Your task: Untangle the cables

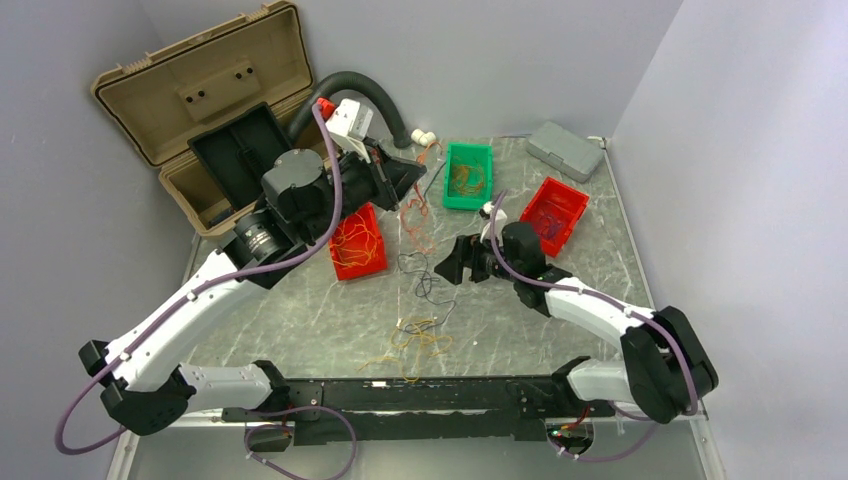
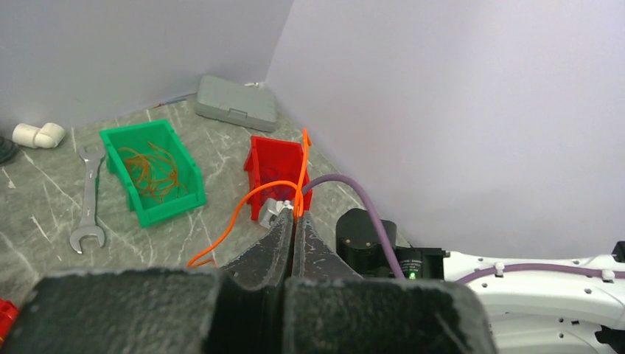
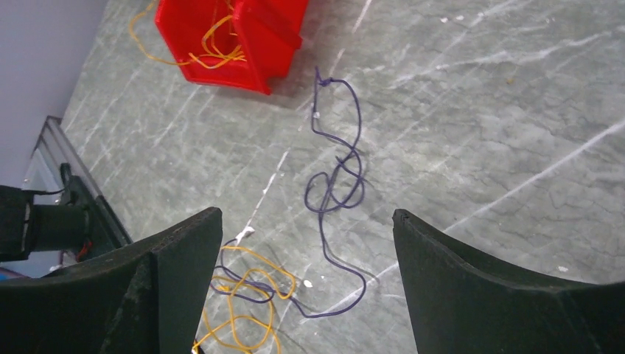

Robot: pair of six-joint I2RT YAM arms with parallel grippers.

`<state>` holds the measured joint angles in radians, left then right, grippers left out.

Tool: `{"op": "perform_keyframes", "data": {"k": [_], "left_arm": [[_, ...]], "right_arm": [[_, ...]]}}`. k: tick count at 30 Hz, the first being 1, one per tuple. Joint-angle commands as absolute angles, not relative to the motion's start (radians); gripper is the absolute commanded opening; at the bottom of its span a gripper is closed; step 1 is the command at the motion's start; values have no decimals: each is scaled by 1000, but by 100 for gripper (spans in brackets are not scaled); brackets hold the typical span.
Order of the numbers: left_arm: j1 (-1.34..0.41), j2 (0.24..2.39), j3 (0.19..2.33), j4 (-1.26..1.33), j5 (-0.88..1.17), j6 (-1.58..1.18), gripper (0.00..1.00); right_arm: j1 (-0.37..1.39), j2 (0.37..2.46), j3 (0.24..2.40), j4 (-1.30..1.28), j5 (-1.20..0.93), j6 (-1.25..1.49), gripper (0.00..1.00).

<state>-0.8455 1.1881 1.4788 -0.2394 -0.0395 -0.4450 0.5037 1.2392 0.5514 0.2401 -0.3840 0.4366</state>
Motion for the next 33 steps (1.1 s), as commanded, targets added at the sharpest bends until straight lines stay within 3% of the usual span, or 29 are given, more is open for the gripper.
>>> {"op": "perform_keyframes", "data": {"k": [1, 7, 16, 24, 33], "left_arm": [[-844, 1159, 1525, -240, -11, -419, 0], [-845, 1160, 1496, -217, -19, -404, 0], [-839, 1284, 1503, -146, -52, -376, 0], [-789, 1527, 1630, -83, 18, -371, 0], [-657, 1931, 1912, -13, 203, -423, 0]], "right_arm": [[506, 1259, 570, 306, -344, 429, 87], [506, 1118, 558, 235, -227, 410, 87], [504, 781, 582, -72, 225, 434, 88], [503, 579, 634, -252, 496, 436, 90], [501, 532, 685, -266, 558, 370, 93]]}}
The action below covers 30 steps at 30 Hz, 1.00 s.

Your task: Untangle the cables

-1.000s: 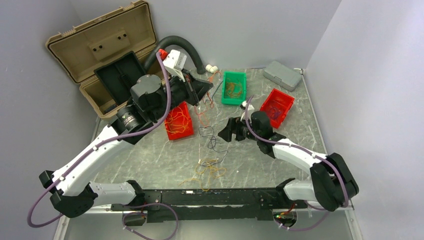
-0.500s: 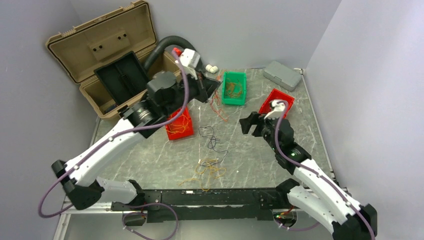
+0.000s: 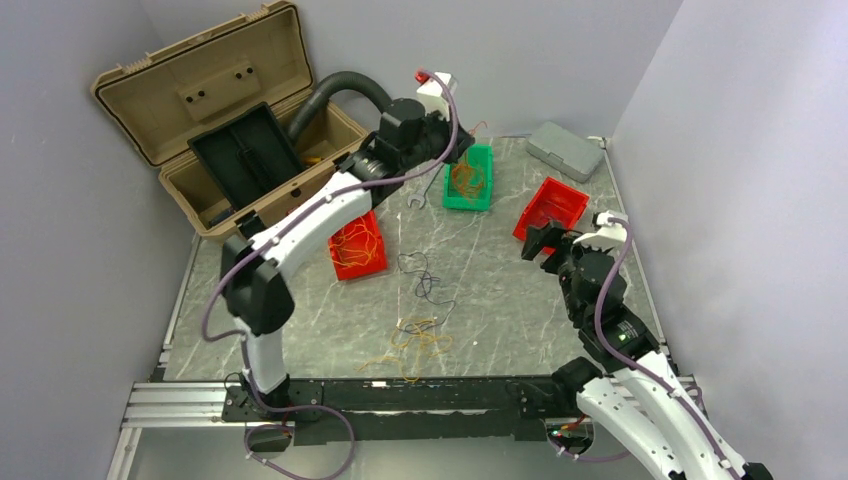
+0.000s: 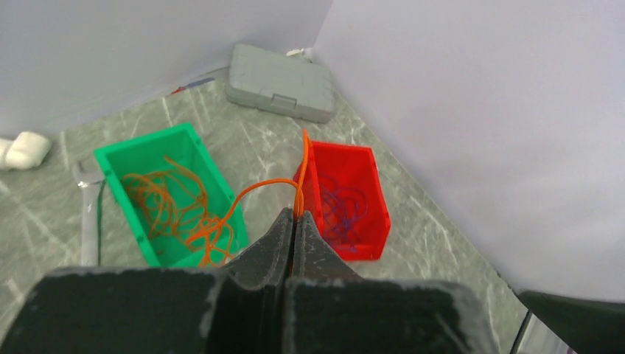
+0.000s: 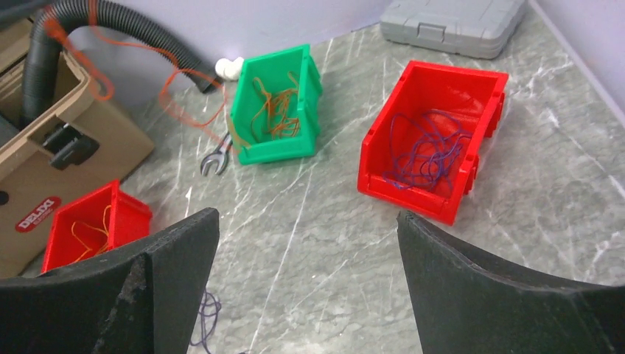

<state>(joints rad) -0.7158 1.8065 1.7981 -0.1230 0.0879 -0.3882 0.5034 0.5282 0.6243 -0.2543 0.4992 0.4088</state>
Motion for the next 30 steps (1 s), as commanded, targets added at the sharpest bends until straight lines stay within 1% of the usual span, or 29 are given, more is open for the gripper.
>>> {"op": "perform_keyframes", "data": {"k": [1, 4, 8, 10, 12, 14, 15, 16, 17, 21, 26, 27, 30], "left_arm": [[-641, 1982, 1950, 26, 221, -434, 0], [-594, 2186, 2108, 52, 255, -455, 0], [-556, 2447, 2411, -76, 296, -486, 0], [-557, 2476, 2399, -63, 265, -483, 0], [-558, 2467, 2304, -23, 222, -478, 0], [-558, 2481, 2309, -50, 202, -467, 0], [-558, 2494, 2326, -72, 205, -466, 2], [-558, 2501, 2335, -86, 216, -466, 12], [-558, 2497, 2330, -79, 229, -468, 20], [-558, 2422, 2256, -29, 261, -480, 42], [-558, 2316, 2201, -76, 311, -464, 73], [-558, 2287, 2175, -88, 312, -460, 78], [-558, 2164, 2057, -108, 287, -437, 89]], "right_arm": [[502, 533, 689, -262, 558, 366, 93], [501, 539, 700, -246, 547, 359, 93], [500, 551, 707, -236, 545, 356, 93], [500, 554, 706, -237, 545, 359, 93], [499, 550, 702, -236, 542, 362, 93], [499, 545, 694, -234, 537, 366, 93], [498, 543, 691, -236, 535, 369, 93], [498, 543, 690, -237, 533, 371, 93], [498, 543, 689, -239, 531, 373, 93], [497, 569, 689, -253, 532, 377, 93], [498, 647, 708, -306, 514, 417, 94], [497, 658, 704, -307, 499, 421, 94], [497, 707, 698, -300, 404, 419, 94]]}}
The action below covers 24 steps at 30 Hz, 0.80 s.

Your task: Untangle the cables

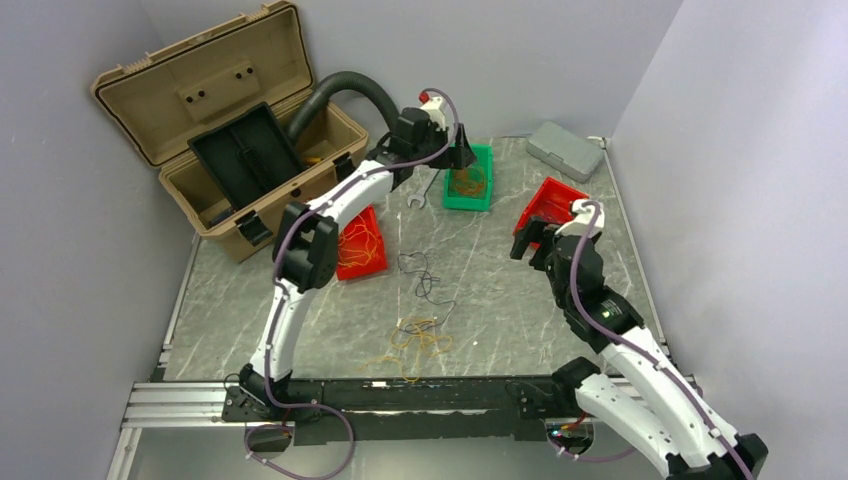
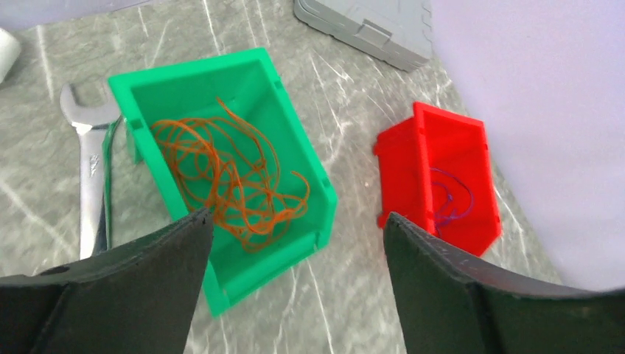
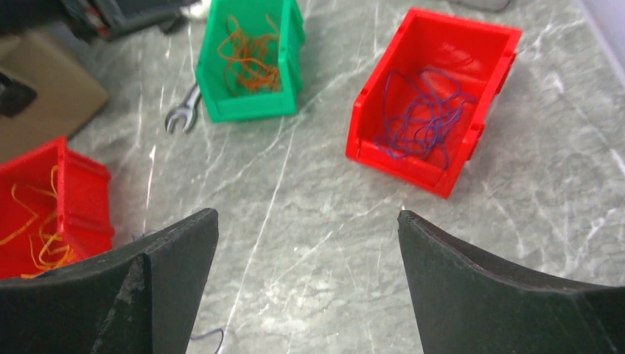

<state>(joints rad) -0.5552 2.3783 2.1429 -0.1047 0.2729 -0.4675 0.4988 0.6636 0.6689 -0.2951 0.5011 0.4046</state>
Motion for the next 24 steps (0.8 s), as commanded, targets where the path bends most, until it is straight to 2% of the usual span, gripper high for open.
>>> {"op": "perform_keyframes", "data": {"k": [1, 4, 8, 12, 17, 24], "left_arm": [[-558, 2115, 2012, -116, 268, -426, 92], [-558, 1956, 1864, -163, 213, -395, 99], [-557, 1729, 1691, -254, 182, -368, 99], [-556, 1505, 1471, -291, 124, -372, 99], [-556, 1225, 1203, -294, 84, -375, 99], [-551, 988, 1043, -445, 7, -327, 100]], "right_arm": [[497, 732, 697, -297, 352, 411, 94], [497, 848, 712, -297, 168, 390, 94], [498, 1010, 730, -250, -61, 372, 94], [507, 1150, 732, -146, -193, 402, 98], [573, 1346, 806, -93, -187, 351, 100], [669, 1594, 987, -195, -118, 288, 100]]}}
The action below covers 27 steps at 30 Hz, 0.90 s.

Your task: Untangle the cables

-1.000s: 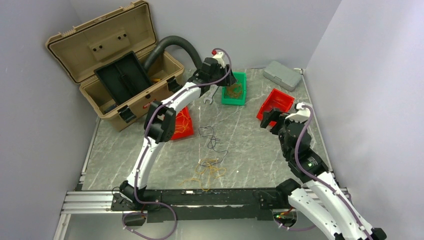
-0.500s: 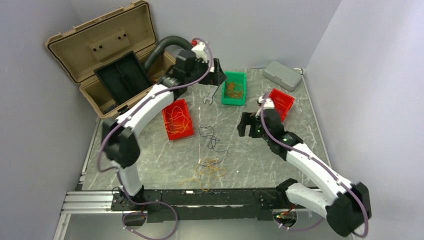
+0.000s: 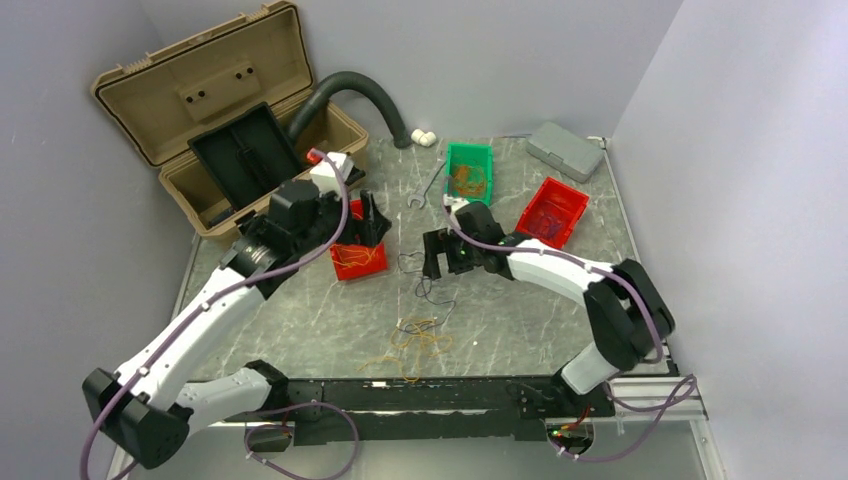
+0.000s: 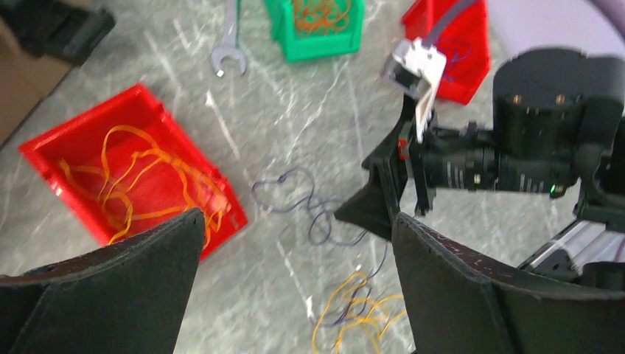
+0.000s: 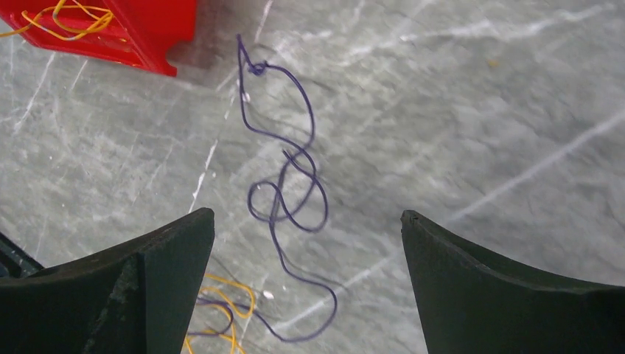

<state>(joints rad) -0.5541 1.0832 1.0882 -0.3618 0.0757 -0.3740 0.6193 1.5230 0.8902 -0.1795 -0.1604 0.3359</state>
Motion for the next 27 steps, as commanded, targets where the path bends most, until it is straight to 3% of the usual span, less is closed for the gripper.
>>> {"op": "perform_keyframes", "data": {"k": [1, 7, 11, 16, 19, 27], "left_arm": [[-551, 961, 1028, -469, 4, -317, 99], [-549, 833, 985, -532, -88, -285, 100], [-547, 790, 970, -543, -120, -273, 99], [-547, 780, 970, -555, -130, -260, 100], [-545, 774, 966, -558, -142, -250, 99], [-546, 768, 929, -541, -112, -221, 99]], "right_arm": [[689, 1617, 1005, -207, -82, 287, 100], [758, 1755, 1088, -277, 76, 293, 97], [774, 1854, 1139, -297, 103, 296, 84], [805, 1931, 1182, -350, 188, 314, 40], [807, 1911, 1157, -340, 200, 323, 0], [762, 1679, 1134, -349, 195, 352, 0]]}}
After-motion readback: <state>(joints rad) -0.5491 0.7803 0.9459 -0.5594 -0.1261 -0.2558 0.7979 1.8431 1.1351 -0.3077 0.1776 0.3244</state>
